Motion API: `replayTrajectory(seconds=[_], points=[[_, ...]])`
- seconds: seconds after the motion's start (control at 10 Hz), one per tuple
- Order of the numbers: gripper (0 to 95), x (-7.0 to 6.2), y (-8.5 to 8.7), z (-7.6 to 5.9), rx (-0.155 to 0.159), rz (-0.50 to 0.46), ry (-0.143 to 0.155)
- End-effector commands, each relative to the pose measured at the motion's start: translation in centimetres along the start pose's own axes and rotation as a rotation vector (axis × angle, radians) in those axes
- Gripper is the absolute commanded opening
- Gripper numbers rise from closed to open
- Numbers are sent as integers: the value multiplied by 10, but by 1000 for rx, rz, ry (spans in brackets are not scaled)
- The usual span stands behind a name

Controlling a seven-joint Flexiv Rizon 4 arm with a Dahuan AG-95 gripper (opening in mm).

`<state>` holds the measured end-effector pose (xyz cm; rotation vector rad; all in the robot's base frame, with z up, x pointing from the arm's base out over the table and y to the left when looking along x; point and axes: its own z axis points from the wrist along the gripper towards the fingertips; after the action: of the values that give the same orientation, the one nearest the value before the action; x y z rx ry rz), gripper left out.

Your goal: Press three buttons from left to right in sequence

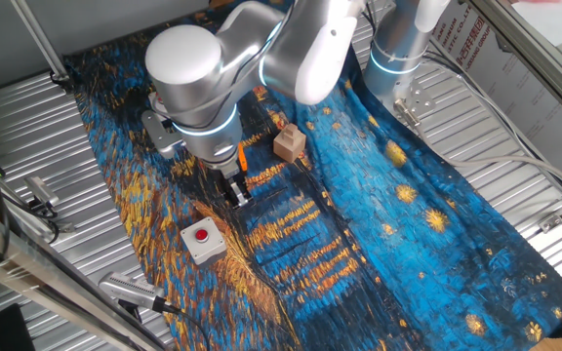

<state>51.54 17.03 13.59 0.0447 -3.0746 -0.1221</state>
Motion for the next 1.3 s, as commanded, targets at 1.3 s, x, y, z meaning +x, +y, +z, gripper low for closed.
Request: replayTrajectory(seconds=[1.3], points=[[0,-49,19,6,-30,23,-48]])
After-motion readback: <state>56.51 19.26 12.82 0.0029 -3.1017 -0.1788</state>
